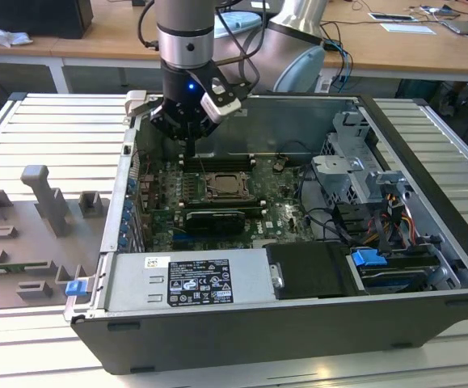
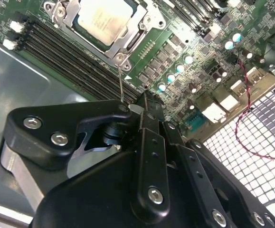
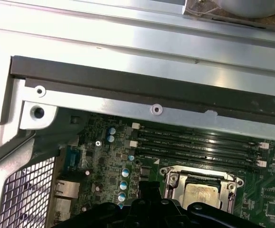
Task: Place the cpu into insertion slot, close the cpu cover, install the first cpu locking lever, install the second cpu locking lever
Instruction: 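Install the first cpu locking lever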
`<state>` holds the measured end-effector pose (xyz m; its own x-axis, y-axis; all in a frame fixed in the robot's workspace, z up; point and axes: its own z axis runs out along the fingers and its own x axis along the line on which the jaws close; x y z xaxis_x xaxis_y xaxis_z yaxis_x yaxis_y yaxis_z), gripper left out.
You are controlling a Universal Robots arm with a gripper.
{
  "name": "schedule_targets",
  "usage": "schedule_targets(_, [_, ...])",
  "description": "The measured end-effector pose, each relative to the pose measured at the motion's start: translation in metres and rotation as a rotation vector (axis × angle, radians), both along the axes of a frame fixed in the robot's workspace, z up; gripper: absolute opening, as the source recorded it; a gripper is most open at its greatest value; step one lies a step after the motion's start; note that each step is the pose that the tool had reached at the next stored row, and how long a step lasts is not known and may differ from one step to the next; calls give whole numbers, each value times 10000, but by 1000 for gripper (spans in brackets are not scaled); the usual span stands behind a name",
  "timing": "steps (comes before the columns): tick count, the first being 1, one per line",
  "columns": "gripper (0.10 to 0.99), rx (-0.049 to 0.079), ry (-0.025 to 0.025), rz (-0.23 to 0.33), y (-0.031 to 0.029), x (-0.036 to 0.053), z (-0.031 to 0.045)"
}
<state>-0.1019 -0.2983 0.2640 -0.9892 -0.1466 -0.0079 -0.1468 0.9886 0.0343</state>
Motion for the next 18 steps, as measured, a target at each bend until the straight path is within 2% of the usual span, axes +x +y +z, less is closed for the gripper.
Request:
schedule_targets(9, [106,1,-1,-276,14,44,-9])
schedule_targets(18, [106,0,-1,-438,14,129,-19])
